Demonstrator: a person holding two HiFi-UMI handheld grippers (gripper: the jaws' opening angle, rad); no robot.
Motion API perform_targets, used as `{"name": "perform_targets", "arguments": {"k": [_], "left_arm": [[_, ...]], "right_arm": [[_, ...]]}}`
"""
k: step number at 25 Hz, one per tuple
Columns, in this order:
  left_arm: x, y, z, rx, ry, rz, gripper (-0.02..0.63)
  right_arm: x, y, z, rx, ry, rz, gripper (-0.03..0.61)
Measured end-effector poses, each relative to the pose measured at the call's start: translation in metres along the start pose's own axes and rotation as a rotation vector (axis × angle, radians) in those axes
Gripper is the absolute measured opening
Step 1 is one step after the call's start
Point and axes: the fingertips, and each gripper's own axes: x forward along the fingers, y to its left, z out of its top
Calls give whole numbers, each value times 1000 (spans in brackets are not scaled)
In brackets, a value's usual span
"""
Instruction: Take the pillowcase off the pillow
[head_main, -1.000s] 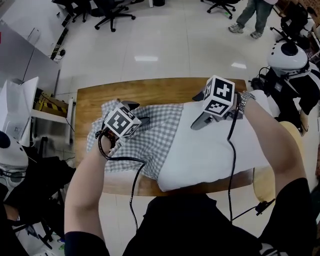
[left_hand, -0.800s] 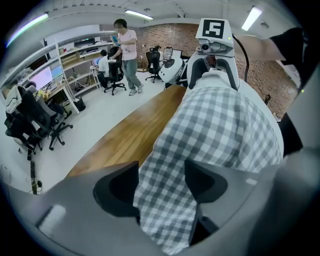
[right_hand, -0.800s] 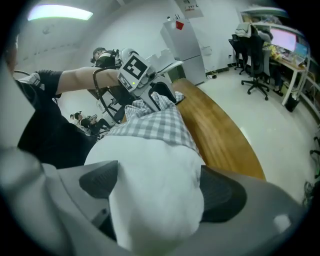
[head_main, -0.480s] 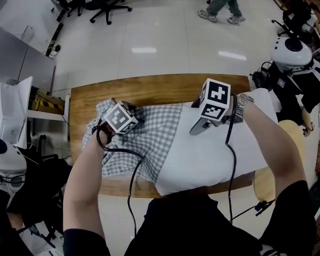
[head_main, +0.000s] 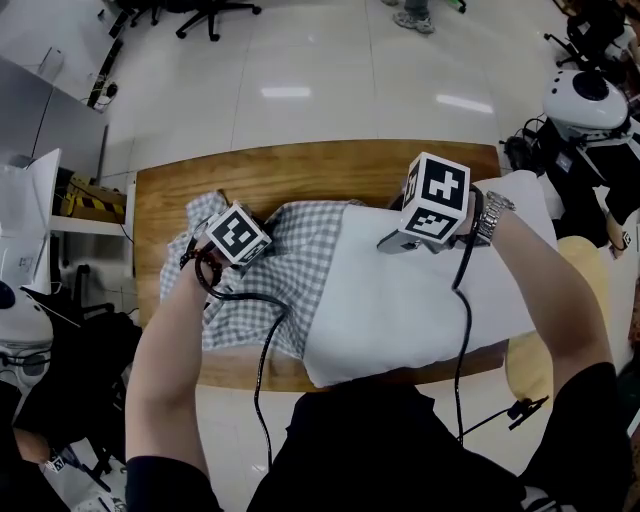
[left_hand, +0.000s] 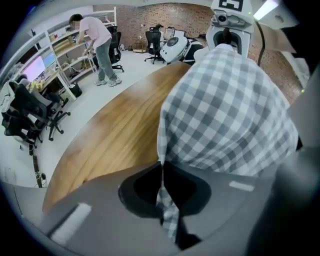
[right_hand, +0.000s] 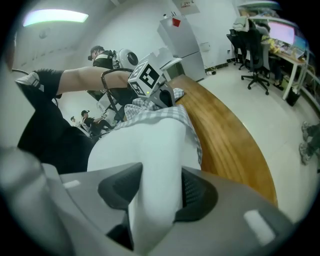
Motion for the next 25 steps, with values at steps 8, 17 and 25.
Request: {"name": "perform_targets", "arguments": {"k": [8,17,25], "left_arm": [[-32,25,-18,-68,20,121,8],[-71,35,-65,-78,52,269,9],[-104,47,-90,-80,-4,426,9]], "right_arm": [[-41,-3,-1,10,-70,-104,95],[-66,2,-29,23,-108,-212,109],[-54,-6,-43,38,-157,-272,169]]}}
